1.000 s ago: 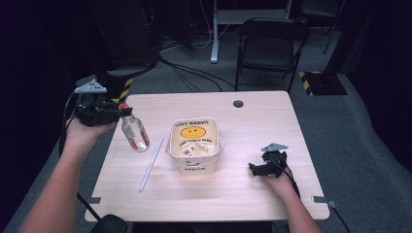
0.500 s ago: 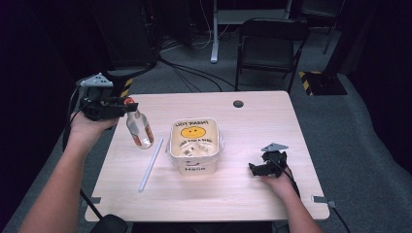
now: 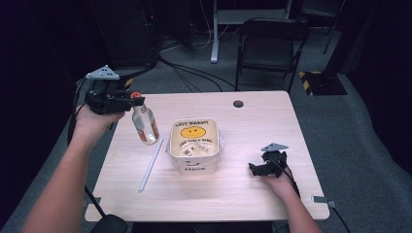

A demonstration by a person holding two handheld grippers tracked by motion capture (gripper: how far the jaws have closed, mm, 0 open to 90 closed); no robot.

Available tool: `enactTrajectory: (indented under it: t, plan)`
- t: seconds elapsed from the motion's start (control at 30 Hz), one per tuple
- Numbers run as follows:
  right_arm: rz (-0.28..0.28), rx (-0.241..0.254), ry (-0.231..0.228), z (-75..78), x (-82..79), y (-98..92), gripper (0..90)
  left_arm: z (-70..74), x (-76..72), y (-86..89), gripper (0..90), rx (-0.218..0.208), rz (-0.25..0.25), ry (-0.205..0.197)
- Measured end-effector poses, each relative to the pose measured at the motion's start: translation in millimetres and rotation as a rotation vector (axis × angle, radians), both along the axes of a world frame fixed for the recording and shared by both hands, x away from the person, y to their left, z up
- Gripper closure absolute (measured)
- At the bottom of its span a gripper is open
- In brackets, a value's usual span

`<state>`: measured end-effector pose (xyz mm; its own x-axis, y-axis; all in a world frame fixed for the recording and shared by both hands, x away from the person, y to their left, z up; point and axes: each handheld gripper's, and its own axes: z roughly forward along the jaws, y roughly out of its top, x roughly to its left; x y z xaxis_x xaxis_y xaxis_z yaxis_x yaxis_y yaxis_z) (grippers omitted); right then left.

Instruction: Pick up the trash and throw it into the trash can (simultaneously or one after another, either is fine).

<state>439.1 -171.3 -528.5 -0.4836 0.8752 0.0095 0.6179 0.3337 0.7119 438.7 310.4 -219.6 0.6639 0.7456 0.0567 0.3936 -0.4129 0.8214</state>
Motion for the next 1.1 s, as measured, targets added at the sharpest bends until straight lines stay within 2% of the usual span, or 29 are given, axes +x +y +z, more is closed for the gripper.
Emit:
enactTrajectory:
  t: [0.73, 1.1]
  plan:
    - [0.000, 0.000, 0.000, 0.0, 0.0, 0.0, 0.0, 21.7, 4.8, -31.0, 62.7, 0.010, -0.058, -0.037]
    - [0.001, 0.001, 0.000, 0.0, 0.1, 0.0, 0.0, 19.4, 9.0, -48.6, 62.6, -0.005, -0.092, -0.031]
